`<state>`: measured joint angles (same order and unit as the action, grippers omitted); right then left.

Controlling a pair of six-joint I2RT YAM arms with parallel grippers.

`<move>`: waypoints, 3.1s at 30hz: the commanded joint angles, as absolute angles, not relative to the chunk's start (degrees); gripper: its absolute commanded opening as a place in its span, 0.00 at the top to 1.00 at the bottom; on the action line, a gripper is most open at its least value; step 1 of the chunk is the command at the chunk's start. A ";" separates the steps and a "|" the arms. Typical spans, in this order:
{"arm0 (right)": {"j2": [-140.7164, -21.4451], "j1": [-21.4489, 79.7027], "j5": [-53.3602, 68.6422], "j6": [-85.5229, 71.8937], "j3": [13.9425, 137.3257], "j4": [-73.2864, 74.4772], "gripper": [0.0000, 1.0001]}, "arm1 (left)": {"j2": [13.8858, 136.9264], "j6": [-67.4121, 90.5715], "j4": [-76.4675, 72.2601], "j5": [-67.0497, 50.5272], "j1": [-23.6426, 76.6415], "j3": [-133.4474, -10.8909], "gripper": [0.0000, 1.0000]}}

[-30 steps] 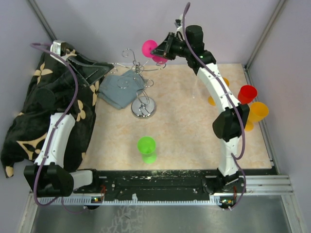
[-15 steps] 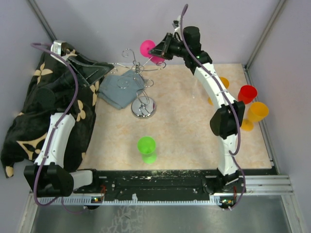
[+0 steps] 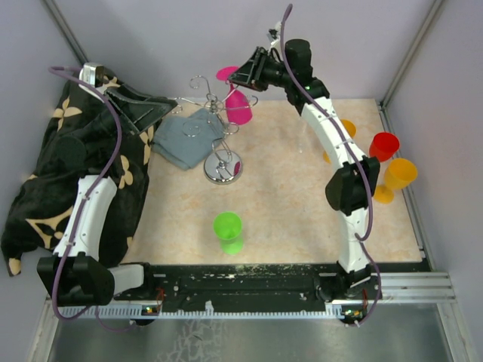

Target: Place the wine glass upside down on the wine glass rack

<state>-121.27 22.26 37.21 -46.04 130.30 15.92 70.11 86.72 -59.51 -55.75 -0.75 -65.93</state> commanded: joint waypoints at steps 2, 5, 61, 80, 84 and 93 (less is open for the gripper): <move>-118.90 22.44 37.09 -44.39 132.77 15.13 0.64 | 69.52 86.10 -60.73 -56.25 -1.02 -65.42 0.39; -117.25 22.45 36.69 -43.82 130.90 14.85 0.64 | 69.52 86.22 -60.87 -56.25 -1.05 -65.31 0.39; -78.93 21.74 24.43 -33.87 92.19 13.83 0.63 | 45.29 26.06 38.69 -24.22 23.87 -52.22 0.47; -77.56 21.53 23.82 -33.32 88.96 14.11 0.63 | 55.61 28.28 44.06 -5.62 45.63 -55.38 0.48; -77.09 21.45 23.59 -33.09 88.82 14.36 0.63 | 57.36 28.93 44.12 -2.56 47.79 -55.95 0.49; -76.34 21.28 23.40 -32.83 88.42 14.75 0.63 | 61.71 30.13 46.09 3.51 51.15 -57.41 0.58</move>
<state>-78.98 21.58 23.81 -33.98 88.49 16.29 59.64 28.95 43.68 -0.95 49.41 -55.02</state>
